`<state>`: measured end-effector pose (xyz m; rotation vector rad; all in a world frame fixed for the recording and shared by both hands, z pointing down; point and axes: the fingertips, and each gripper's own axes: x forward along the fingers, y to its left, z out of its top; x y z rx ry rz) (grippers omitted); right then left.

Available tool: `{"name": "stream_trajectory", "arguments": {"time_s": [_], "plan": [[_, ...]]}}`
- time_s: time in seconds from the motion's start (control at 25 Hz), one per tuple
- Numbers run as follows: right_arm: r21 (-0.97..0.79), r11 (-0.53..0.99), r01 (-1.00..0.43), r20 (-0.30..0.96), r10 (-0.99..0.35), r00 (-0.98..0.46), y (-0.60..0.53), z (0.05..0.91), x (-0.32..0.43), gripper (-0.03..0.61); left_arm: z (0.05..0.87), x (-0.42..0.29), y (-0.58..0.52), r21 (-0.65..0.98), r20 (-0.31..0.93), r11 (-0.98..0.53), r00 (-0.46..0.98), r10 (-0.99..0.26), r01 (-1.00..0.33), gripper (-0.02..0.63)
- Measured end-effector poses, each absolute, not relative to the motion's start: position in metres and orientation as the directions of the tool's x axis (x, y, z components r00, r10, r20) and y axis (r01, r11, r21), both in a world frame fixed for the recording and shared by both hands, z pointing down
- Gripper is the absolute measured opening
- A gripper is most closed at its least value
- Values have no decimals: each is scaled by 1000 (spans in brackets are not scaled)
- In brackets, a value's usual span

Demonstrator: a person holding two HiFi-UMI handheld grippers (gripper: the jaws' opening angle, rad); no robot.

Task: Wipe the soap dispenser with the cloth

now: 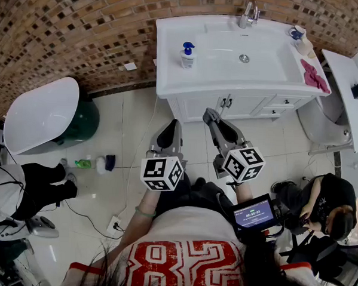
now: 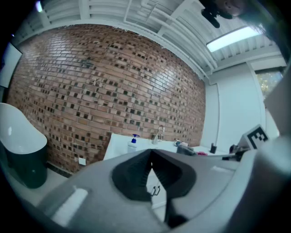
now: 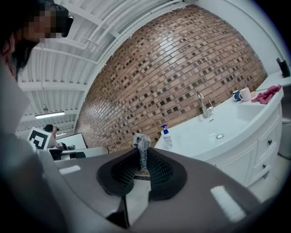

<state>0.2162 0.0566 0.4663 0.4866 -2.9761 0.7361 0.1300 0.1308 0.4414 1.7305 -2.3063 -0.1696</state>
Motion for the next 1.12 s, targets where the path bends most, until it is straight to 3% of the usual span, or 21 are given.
{"name": "stream_trajectory", "arguments": {"time_s": [0.44,1.12], "plan": [[-452,818,-357,116,-343,-932,23,470,169,51,435,76,92,215,100,243,-226,-969,-946,3],[-416,617,-668,187,-661,-726,-51,459,-2,51,430,-113,14,245,97,-81,108,-989,-966,3]]}}
